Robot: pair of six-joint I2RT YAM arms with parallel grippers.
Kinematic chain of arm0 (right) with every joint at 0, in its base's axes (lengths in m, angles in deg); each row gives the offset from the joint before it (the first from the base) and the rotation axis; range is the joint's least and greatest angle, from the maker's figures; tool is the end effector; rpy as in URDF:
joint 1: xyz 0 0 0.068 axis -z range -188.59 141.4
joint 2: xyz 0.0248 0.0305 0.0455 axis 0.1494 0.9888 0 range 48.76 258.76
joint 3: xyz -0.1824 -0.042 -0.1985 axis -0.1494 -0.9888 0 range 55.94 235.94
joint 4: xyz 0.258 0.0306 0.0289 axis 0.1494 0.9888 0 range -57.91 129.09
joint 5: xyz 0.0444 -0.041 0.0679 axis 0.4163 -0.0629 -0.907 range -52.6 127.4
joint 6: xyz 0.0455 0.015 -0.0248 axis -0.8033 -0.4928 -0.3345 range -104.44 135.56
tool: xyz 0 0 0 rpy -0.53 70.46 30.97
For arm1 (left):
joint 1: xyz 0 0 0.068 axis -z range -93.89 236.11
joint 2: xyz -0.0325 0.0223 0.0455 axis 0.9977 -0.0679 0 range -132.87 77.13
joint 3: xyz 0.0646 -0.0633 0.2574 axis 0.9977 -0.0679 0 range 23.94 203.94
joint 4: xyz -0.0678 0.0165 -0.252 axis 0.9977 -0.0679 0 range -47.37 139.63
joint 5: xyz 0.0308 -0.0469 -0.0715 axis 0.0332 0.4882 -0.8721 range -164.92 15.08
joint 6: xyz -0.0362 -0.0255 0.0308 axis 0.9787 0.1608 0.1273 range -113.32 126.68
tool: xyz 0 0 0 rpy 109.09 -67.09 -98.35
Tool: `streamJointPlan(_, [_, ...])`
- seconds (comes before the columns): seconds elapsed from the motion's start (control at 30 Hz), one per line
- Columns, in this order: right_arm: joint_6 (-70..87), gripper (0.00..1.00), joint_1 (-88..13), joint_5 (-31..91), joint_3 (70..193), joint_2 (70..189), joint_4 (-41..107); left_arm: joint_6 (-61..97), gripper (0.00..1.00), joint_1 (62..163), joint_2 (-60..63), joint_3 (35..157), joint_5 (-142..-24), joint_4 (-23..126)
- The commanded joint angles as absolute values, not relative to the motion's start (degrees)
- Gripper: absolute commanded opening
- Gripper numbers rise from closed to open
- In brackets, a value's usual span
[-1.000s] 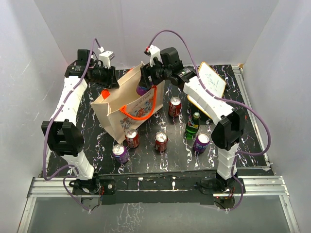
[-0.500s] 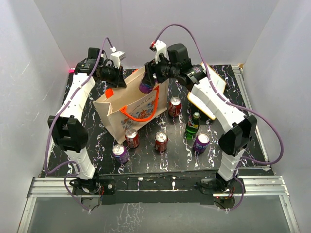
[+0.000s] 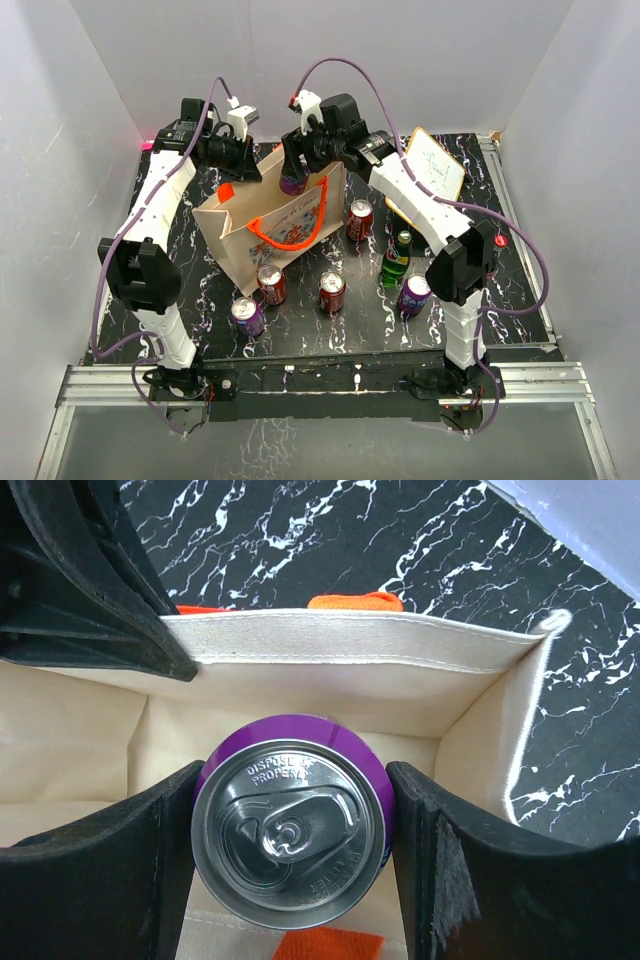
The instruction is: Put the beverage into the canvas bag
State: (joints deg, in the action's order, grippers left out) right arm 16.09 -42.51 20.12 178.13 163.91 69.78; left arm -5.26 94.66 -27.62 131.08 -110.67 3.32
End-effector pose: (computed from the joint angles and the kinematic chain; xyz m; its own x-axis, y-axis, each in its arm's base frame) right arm 0.3766 0.2659 0.3870 -0.4162 -0.2906 -0.8616 -0.7487 0.6472 0.1434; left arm 0.3961 -0.0806 0.3676 -0.5601 0.2540 -0.7885 0.6671 0.7026 -0.2476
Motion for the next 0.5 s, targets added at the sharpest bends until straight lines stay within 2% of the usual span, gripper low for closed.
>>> streamJointPlan(0.0, [17.6, 0.08, -44.1, 21.4, 182.0, 162.5, 63.9, -4.2, 0.0, 94.9, -26.3, 131.3, -114.2, 3.6])
streamJointPlan(0.47, [21.0, 0.08, -44.8, 24.6, 180.9, 168.2, 62.0, -1.5, 0.0, 94.8, -27.4, 129.2, -117.5, 3.6])
